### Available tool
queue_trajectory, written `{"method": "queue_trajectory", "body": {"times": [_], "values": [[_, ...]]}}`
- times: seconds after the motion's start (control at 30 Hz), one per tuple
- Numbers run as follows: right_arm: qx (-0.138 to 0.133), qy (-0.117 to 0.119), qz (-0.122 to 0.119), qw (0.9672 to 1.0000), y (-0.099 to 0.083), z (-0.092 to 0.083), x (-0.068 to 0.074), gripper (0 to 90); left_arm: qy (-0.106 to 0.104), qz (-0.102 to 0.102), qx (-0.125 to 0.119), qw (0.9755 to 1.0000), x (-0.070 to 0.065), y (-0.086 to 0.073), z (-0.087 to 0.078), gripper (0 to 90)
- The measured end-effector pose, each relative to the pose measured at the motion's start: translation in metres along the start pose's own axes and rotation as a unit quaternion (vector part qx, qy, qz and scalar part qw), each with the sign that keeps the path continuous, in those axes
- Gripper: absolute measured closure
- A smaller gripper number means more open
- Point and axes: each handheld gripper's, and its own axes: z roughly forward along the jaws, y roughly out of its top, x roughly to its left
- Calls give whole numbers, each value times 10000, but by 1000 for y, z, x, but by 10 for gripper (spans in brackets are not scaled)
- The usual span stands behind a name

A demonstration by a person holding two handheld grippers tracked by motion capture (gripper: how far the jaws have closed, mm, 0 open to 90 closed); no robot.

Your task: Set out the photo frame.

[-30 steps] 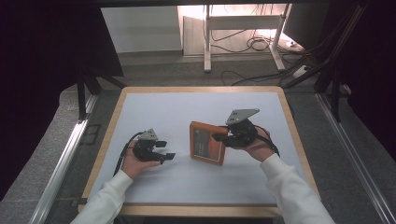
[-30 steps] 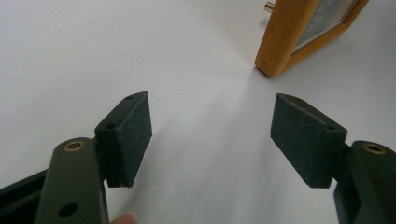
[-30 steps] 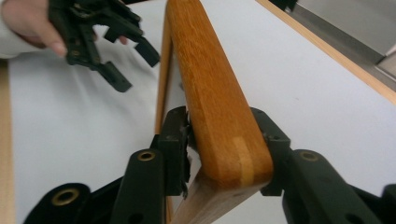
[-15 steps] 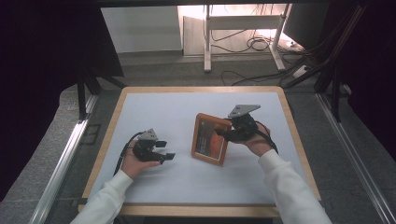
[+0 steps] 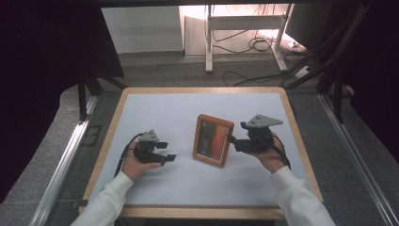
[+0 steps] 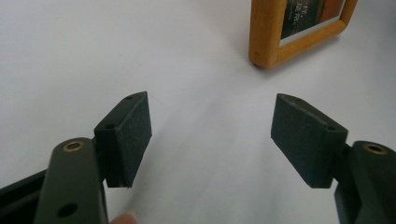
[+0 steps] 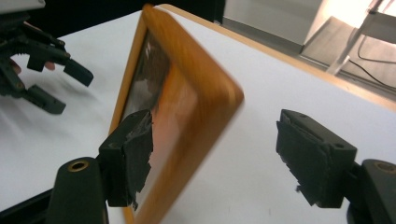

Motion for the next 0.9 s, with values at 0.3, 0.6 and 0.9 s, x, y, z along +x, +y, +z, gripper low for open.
{"method": "queue_trajectory", "body": {"times": [0.3,0.6,0.9], "values": [[234,-35,286,9993,-52,-15,0,293,229,7,-68,9997,-2,5,4,334],[389,-62,507,9979,-79,-15,-6,280,338,-80,-68,9994,-7,21,25,538],[511,-135,448,9976,-87,-13,-7,270,164,82,171,9997,-16,46,57,890]]}}
